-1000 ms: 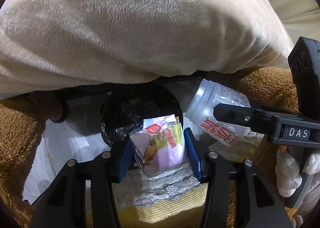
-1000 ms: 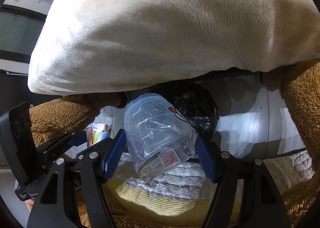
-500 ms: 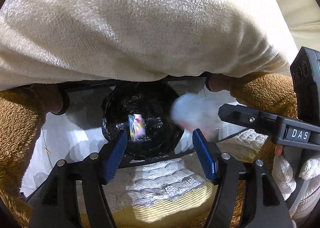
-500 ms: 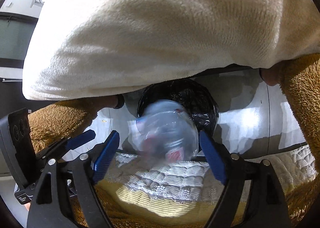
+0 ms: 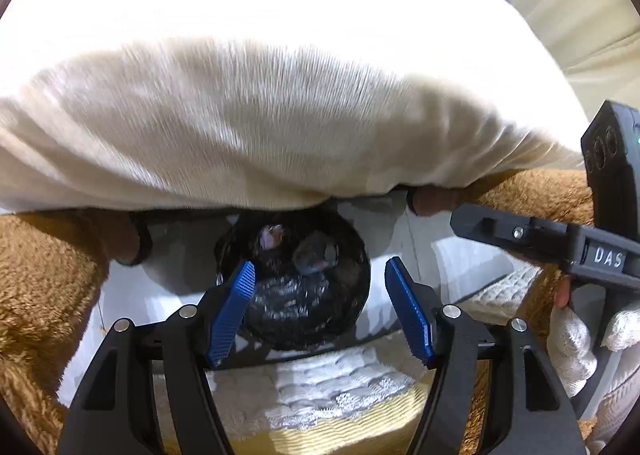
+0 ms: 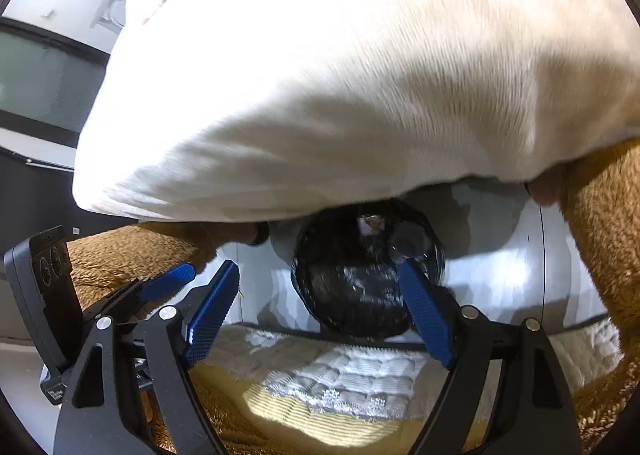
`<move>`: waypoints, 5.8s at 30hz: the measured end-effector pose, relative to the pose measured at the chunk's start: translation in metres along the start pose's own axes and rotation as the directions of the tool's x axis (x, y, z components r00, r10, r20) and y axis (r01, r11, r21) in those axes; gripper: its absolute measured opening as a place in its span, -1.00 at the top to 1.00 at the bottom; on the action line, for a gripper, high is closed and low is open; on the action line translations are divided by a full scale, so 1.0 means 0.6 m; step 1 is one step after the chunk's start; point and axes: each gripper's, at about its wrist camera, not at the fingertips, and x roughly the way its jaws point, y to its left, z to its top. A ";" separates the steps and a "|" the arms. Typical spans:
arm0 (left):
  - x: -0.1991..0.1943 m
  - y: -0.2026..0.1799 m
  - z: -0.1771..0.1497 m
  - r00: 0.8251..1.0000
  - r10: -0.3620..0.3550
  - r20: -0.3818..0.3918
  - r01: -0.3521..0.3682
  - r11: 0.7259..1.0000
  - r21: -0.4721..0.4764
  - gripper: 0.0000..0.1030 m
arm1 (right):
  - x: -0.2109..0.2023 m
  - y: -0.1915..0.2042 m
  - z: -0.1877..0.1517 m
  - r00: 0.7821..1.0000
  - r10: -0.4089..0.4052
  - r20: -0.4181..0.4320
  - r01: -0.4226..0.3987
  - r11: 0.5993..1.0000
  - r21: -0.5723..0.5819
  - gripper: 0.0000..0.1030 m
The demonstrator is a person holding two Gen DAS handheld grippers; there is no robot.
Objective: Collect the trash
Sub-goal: 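Lower both tools into the black bin and open them, dropping cup and wrapper, then raise both tools back over the bed toward the remaining trash, then grasp the white tissue bundle with the left tool while the right tool grasps the tan paper bag, then carry the tissue bundle and paper bag down toward the black bin with both tools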
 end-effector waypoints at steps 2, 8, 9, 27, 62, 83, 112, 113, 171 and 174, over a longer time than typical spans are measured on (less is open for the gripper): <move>-0.012 0.000 -0.002 1.000 0.000 0.028 0.000 1.000 0.000 -0.29 | -0.012 0.003 -0.003 1.000 0.010 0.029 -0.009 1.000 -0.015 -0.59; -0.058 -0.010 -0.010 0.990 0.004 0.143 -0.011 0.999 0.049 -0.29 | -0.064 0.016 -0.012 0.989 0.056 0.138 -0.044 0.995 -0.091 -0.59; -0.068 -0.010 -0.013 0.986 -0.002 0.168 -0.008 0.998 0.057 -0.29 | -0.075 0.021 -0.014 0.985 0.060 0.159 -0.043 0.993 -0.108 -0.59; -0.199 0.027 0.077 0.918 -0.016 0.397 -0.024 0.995 0.095 -0.29 | -0.195 0.087 0.093 0.908 0.078 0.413 0.083 0.930 -0.359 -0.64; -0.121 0.049 0.440 0.941 -0.037 0.336 -0.051 0.967 0.249 -0.52 | -0.048 0.140 0.432 0.955 0.028 0.294 0.131 0.853 -0.506 -0.84; -0.085 0.049 0.471 0.947 -0.043 0.318 -0.070 0.939 0.337 0.10 | -0.011 0.156 0.463 0.953 0.001 0.302 0.164 0.837 -0.523 -0.45; -0.194 0.013 0.384 0.877 -0.115 0.467 -0.035 0.953 0.301 0.13 | -0.128 0.129 0.360 0.896 -0.004 0.444 0.202 0.894 -0.400 -0.24; -0.197 0.010 0.379 0.874 -0.116 0.472 -0.036 0.953 0.300 0.13 | -0.134 0.128 0.354 0.893 0.000 0.451 0.199 0.897 -0.395 -0.24; -0.176 -0.054 -0.063 0.897 -0.158 0.412 0.084 0.978 0.193 0.13 | -0.169 0.075 -0.075 0.920 0.129 0.369 0.009 0.936 -0.351 -0.24; -0.169 -0.049 -0.066 0.908 -0.152 0.391 0.088 0.981 0.175 0.13 | -0.161 0.071 -0.073 0.931 0.119 0.346 0.004 0.942 -0.335 -0.24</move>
